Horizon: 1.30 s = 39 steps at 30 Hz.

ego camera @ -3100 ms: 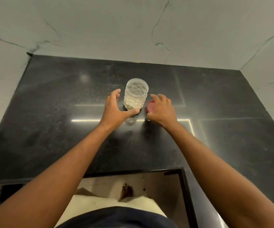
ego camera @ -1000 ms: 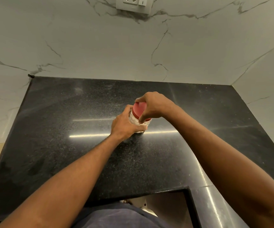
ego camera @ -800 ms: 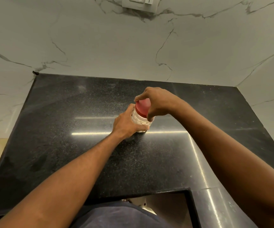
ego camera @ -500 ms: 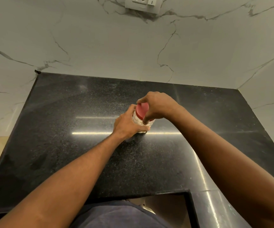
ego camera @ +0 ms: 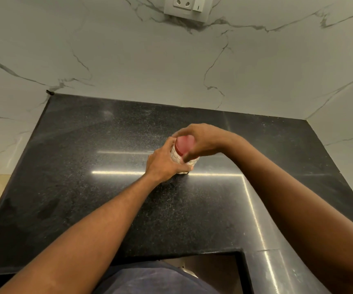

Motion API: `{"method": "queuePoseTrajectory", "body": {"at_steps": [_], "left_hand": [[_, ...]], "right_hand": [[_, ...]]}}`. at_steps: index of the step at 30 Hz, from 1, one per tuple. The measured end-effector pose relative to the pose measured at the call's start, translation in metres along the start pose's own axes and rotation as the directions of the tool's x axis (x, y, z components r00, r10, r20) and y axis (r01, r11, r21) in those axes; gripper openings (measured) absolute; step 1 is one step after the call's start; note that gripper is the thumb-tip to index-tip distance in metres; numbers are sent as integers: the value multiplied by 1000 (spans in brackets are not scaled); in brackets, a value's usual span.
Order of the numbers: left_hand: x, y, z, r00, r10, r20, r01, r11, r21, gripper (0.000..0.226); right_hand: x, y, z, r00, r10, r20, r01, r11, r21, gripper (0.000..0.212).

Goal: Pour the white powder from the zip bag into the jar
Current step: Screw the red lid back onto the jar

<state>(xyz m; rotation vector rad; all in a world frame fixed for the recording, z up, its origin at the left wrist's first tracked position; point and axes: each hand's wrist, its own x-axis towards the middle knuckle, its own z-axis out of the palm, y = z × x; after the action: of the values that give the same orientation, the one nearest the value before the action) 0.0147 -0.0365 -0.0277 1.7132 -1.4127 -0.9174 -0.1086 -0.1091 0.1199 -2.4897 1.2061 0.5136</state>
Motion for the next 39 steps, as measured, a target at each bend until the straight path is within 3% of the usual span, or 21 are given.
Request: {"method": "queuePoseTrajectory", "body": {"at_steps": [2,5,8,10,12,14,16,18,19,21,24,29,32,34,36,39], "left_hand": [[0,-1,1,1000,8,-2,-8,1000,0,97],[1,-1,1,1000,0,2,0,1000,5,90],[-1,-1,1,1000,-3,-16,3,1000,8,87],[-1,0,1,1000,2,-13,-2,1000,14,90],[-1,-2,1,1000,4,-8,-4,1000,14,86],[-1,-2,0,1000,8,1,-8,1000,23,85],[0,-1,1,1000,7,6,-7,1000,23,86],[1,-1,1,1000,4,9,-5,999,34,91],[0,-1,1,1000,7,7,-7,999,37,94],[-1,0,1,1000,5,-7,-4,999,32,94],[-1,2,2,1000,-9,-7,9,999,34,90],[-2,2,2,999,-31,-26,32,999,24,91],[-2,2,2,1000,-18,-7,18,1000,19,93],[-2,2,1,1000,-20,-9,20,1000,18,88],[-2,2,2,1000,-20,-14,20,999,30,91],[-2,2,2,1000,-5,-24,6,999,51,101]], "right_hand": [[-3,-1,2,999,-38,26,40,997,-70,84],[1,4,12,989,-4,-151,-6,998,-68,73],[7,3,25,924,244,-295,-241,969,48,71],[11,4,31,869,363,-337,-381,925,15,79],[12,7,29,854,375,-359,-430,899,-83,79],[9,13,24,888,302,-346,-362,924,-121,69],[3,19,18,969,148,-198,-153,988,-9,48],[-6,15,13,998,-51,30,46,987,153,76],[-9,12,14,992,-94,82,84,989,122,84],[-9,6,18,995,-97,4,97,994,-44,80],[4,0,21,989,-14,-149,-13,984,-177,71],[30,-8,27,917,293,-269,-340,928,-150,76],[30,-3,25,892,340,-299,-402,899,-177,78],[25,3,19,916,282,-284,-340,922,-183,74],[18,8,13,982,122,-147,-133,989,-67,60],[4,4,13,998,-67,16,68,996,-61,81]]}}
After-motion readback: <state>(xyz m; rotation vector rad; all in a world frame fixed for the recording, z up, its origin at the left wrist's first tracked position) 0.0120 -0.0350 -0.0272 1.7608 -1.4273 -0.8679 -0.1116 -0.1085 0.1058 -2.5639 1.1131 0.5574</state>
